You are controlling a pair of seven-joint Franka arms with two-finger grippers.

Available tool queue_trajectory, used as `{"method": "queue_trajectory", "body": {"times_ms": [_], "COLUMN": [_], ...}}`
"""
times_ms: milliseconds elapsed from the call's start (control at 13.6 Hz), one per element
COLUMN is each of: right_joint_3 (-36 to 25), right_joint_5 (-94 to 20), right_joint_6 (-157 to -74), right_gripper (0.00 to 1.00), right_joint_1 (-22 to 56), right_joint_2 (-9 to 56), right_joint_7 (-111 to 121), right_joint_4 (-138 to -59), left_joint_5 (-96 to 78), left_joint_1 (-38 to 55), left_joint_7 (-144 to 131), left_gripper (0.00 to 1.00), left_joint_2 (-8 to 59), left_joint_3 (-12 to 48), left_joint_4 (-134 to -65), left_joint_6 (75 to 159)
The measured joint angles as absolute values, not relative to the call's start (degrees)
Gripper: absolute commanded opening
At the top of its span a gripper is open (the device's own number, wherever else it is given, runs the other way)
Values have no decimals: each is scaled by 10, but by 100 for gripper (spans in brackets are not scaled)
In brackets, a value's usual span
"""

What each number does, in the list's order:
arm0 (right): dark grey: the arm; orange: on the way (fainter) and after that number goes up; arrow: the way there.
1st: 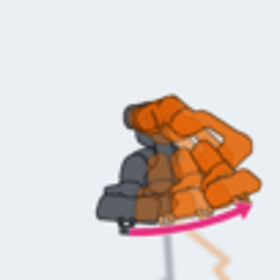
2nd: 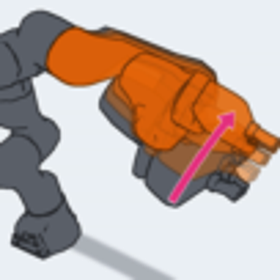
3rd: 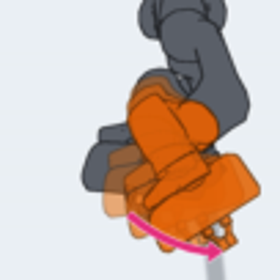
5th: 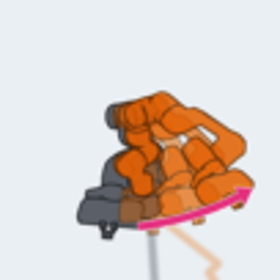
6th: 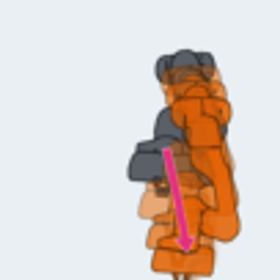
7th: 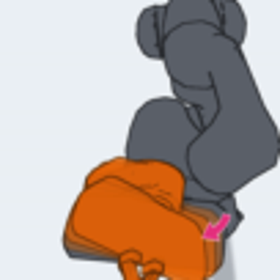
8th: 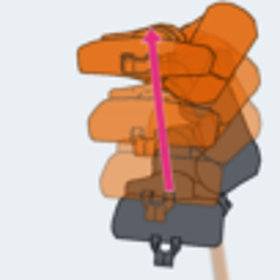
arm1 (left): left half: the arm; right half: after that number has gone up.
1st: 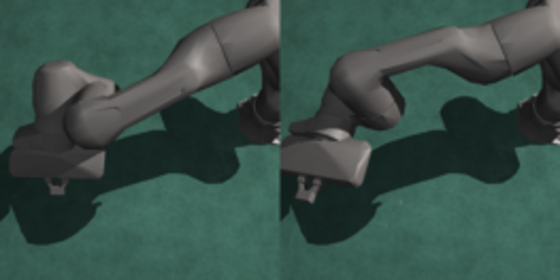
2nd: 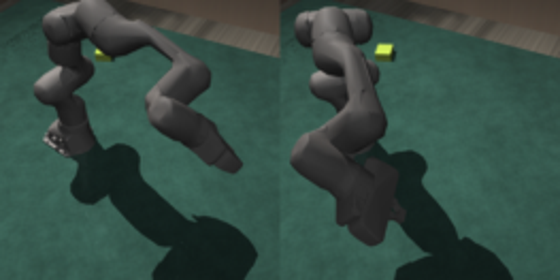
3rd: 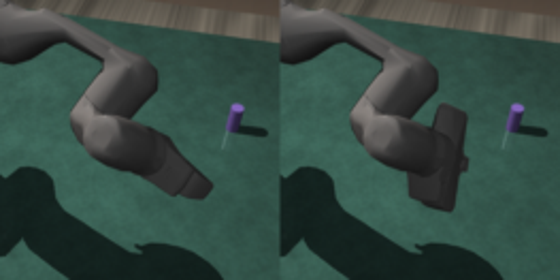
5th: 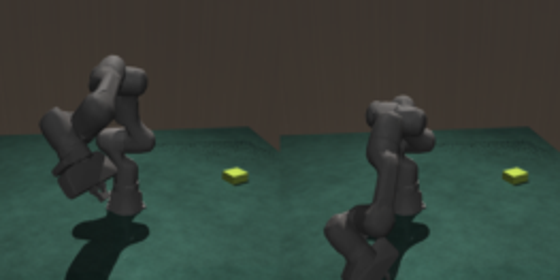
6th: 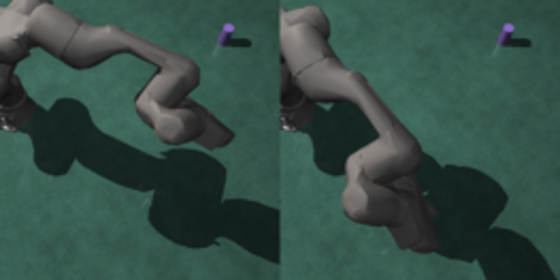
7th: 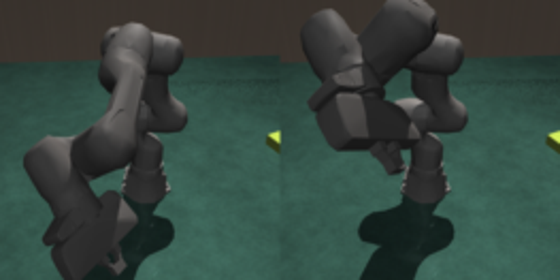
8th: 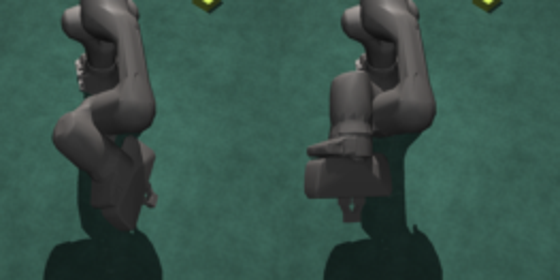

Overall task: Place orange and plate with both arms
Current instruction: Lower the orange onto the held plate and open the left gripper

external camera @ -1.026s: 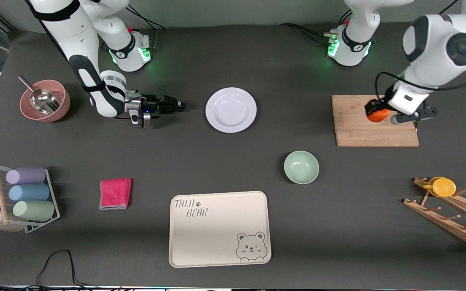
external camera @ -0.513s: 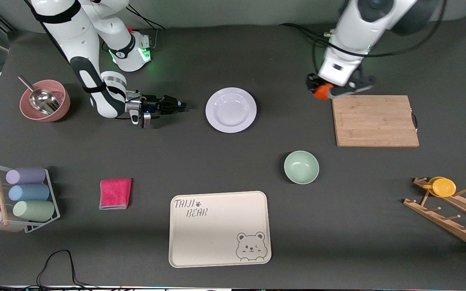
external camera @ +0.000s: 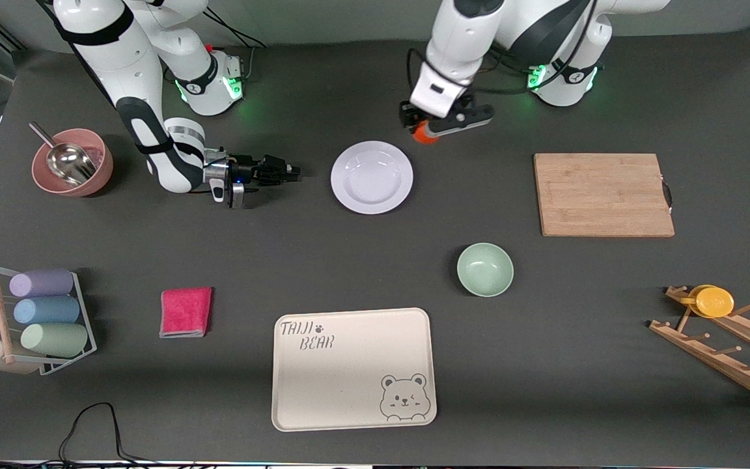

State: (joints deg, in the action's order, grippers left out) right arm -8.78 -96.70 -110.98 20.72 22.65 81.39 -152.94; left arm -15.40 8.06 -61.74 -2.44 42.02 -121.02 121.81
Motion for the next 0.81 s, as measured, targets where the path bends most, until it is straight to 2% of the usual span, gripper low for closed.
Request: {"method": "queue_trajectory", "body": {"times_ms": [293,586,806], "right_joint_3": [-88,-88,-88], "right_joint_5": [-967,-967,-968], "right_joint_6": [-1109,-1100,-1099], "right_gripper": [40,40,40], "right_joint_1": [207,207,207], "right_joint_2": [228,229,229], "right_joint_7": [814,814,814], "right_joint_4": [-1528,-1528,-1527], "left_joint_5": [-95,67,110], "left_joint_1": [146,197,202], "left_joint_7": [-685,-817,-838], "left_gripper": [16,16,16], "left_joint_2": [104,223,298], "left_joint_3": [427,425,413], "left_joint_4": [-1208,-1195,-1155], "left_joint_6": [1327,1355,1367]}}
